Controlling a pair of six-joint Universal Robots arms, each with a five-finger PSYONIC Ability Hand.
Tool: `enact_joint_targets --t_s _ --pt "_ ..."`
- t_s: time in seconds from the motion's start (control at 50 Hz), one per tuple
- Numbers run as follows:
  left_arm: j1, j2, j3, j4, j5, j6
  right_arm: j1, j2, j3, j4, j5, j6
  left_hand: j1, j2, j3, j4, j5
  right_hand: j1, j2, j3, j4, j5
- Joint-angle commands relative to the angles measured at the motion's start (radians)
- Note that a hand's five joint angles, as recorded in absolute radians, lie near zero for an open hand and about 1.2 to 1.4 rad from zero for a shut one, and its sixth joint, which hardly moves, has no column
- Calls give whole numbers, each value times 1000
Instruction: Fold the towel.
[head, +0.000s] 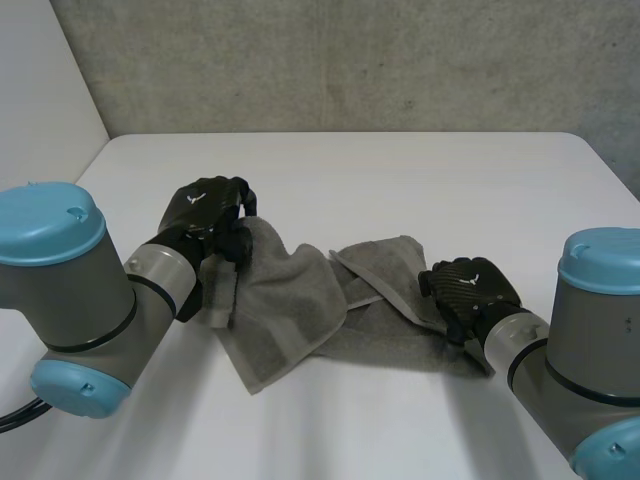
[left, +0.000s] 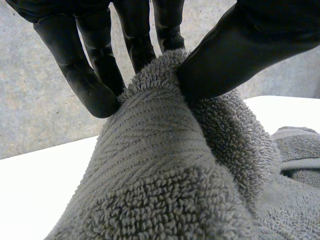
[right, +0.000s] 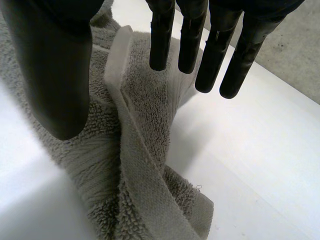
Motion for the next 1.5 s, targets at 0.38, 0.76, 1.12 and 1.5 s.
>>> enact_joint_targets --t_s 0.38,0.76,1.12,1.5 --pt "1 3 13 -8 0 0 -22 119 -117 -10 37 -9 -50 -220 -214 -180 -356 920 907 913 916 949" --pt "82 133 107 -226 8 -2 -54 -170 -321 244 23 -35 -50 -220 -214 -180 -356 920 907 913 916 949" --pt "112 -164 628 -541 58 -5 -75 110 -782 117 -57 66 -50 -220 -214 -180 -356 920 907 913 916 949" --pt "128 -32 592 -331 63 -66 -71 39 -653 74 -123 132 -50 -220 -214 -180 -356 920 907 913 916 949"
